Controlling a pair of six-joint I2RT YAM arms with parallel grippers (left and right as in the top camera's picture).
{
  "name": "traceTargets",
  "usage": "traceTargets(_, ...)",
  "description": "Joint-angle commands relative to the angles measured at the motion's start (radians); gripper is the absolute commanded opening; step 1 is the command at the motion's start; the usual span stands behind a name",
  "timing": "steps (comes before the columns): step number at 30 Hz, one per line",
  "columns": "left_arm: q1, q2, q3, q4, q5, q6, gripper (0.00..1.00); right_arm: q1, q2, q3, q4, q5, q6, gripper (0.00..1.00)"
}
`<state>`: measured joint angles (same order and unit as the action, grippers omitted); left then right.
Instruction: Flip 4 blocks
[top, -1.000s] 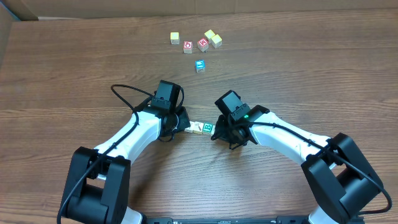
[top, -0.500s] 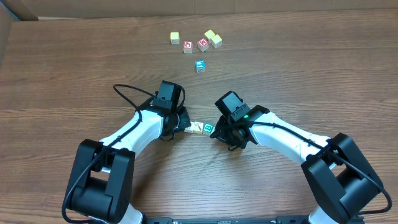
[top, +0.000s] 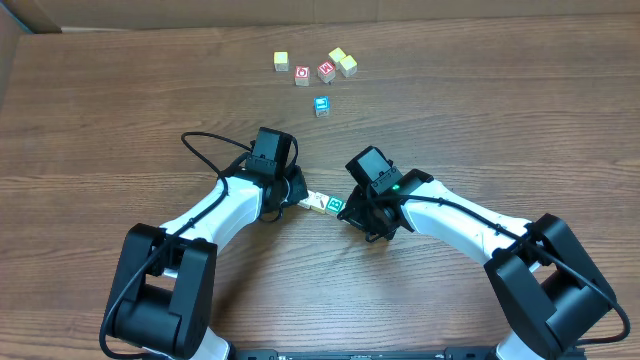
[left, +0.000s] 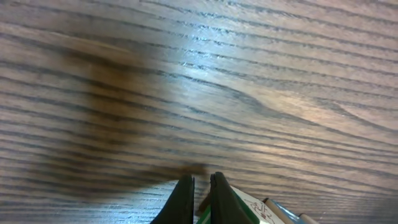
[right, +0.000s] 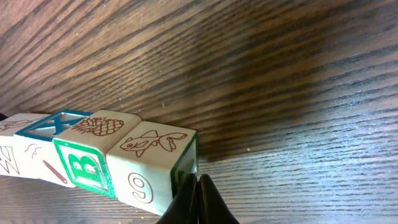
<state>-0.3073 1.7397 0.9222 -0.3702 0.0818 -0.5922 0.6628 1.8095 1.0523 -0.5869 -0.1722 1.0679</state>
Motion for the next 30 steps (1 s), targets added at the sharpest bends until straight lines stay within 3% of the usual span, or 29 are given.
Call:
traceTargets(1, -0.008, 0.013, -0.006, 0.009, 0.023, 0.028, 0.04, 0.014, 0.001, -0.008, 0.013, -0.017, 0.006, 0.04)
traceTargets(30, -0.007, 0.076, -0.006, 0.096, 0.1, 0.031, 0.04, 0.034, 0.001, -0.008, 0.018, -0.023, 0.064, 0.04)
